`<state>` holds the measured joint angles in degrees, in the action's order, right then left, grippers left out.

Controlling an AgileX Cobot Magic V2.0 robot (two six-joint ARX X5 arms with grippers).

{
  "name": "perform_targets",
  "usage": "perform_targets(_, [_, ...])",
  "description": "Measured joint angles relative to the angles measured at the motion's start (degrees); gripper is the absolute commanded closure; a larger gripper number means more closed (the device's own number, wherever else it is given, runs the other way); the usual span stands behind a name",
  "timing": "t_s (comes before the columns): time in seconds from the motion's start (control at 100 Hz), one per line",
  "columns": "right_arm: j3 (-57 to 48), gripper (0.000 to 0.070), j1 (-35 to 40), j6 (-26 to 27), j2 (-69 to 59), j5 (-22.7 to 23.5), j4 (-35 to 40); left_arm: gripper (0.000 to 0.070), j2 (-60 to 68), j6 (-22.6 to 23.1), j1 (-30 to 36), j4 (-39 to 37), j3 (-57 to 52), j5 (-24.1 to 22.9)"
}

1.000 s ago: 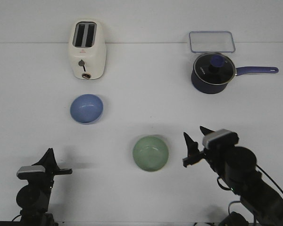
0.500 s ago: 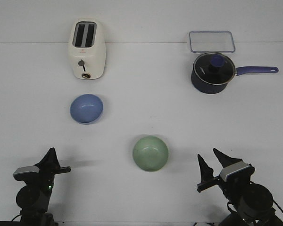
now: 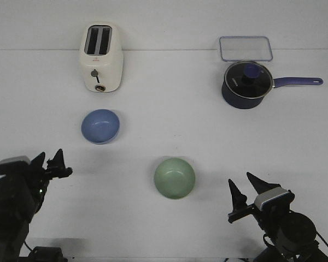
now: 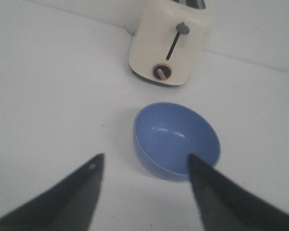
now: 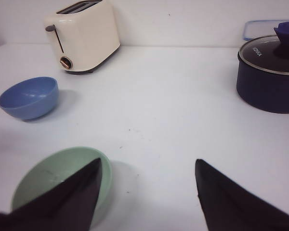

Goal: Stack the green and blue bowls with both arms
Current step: 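Reach the left gripper to the light blue bowl rim and grasp it, then lift the blue bowl and lower it into the green bowl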

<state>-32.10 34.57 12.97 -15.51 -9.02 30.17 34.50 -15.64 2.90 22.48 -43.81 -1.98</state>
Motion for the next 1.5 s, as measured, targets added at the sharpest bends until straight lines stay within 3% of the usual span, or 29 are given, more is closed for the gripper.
perform_targets(0.34, [0.0, 0.0296, 0.0, 0.1, 0.0, 0.0, 0.0, 0.0157, 31.8, 4.6, 0.0, 3.8, -16.8, 6.5])
perform_targets(0.65, [0.0, 0.0296, 0.0, 0.3, 0.0, 0.0, 0.0, 0.0177, 55.4, 6.2, 0.0, 1.9, -23.6, 6.7])
perform_targets(0.79, [0.0, 0.0296, 0.0, 0.3, 0.0, 0.0, 0.0, 0.0308, 60.4, 6.3, 0.0, 0.5, -23.6, 6.7])
perform_targets(0.93, [0.0, 0.0296, 0.0, 0.3, 0.0, 0.0, 0.0, 0.0578, 61.6, 6.4, 0.0, 0.2, -23.6, 6.6])
perform_targets(0.99, [0.0, 0.0297, 0.0, 0.3, 0.0, 0.0, 0.0, 0.0658, 61.6, 6.4, 0.0, 0.0, -23.6, 6.2])
perform_targets(1.05, [0.0, 0.0297, 0.0, 0.3, 0.0, 0.0, 0.0, 0.0691, 61.6, 6.5, 0.0, -0.4, -23.6, 5.9])
perform_targets(1.24, [0.0, 0.0297, 0.0, 0.3, 0.0, 0.0, 0.0, 0.0689, 60.4, 6.9, 0.0, -0.8, -23.6, 5.6])
perform_targets(1.5, [0.0, 0.0297, 0.0, 0.3, 0.0, 0.0, 0.0, 0.0689, 45.7, 7.0, 2.2, 3.8, -23.6, 14.6])
